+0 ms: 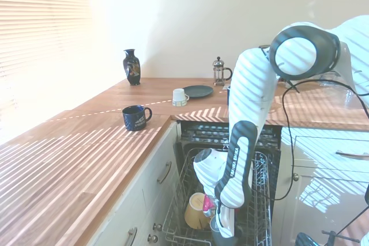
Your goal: Take a mug cup out of the rack
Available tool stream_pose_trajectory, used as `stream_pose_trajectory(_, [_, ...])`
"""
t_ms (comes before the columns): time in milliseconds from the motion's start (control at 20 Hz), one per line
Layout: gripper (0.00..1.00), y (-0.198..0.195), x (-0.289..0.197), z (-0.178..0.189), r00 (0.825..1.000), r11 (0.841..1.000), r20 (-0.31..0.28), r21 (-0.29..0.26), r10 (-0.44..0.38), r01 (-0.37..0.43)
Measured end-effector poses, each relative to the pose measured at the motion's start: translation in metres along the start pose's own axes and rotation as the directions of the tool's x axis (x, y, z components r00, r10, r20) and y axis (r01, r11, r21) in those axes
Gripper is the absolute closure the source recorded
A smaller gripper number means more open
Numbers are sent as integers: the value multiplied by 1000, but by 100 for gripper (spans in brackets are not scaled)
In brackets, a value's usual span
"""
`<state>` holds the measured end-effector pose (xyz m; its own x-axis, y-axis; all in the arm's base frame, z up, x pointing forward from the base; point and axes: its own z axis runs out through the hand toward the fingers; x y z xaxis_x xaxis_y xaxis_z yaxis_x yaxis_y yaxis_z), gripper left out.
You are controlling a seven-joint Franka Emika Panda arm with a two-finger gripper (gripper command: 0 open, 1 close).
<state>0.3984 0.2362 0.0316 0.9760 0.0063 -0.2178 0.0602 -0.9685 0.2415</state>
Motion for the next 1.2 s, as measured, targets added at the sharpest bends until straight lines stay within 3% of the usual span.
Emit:
stream_pose_trajectory(250, [100, 6, 5, -52, 999, 1000, -29, 18, 17, -17])
stream_pose_trajectory(450, [100, 20, 14, -116, 994, 997, -97, 61, 49, -44])
stream_pose_trajectory(750, [100, 73, 27, -213, 977, 983, -155, 132, 147, -127])
stream_pose_trajectory(850, [100, 110, 34, -256, 966, 968, -162, 182, 201, -171])
stream_pose_trajectory(1050, [100, 209, 55, -338, 928, 915, -153, 279, 341, -291])
stream_pose_trajectory(1200, [100, 255, 75, -358, 903, 882, -124, 306, 411, -359])
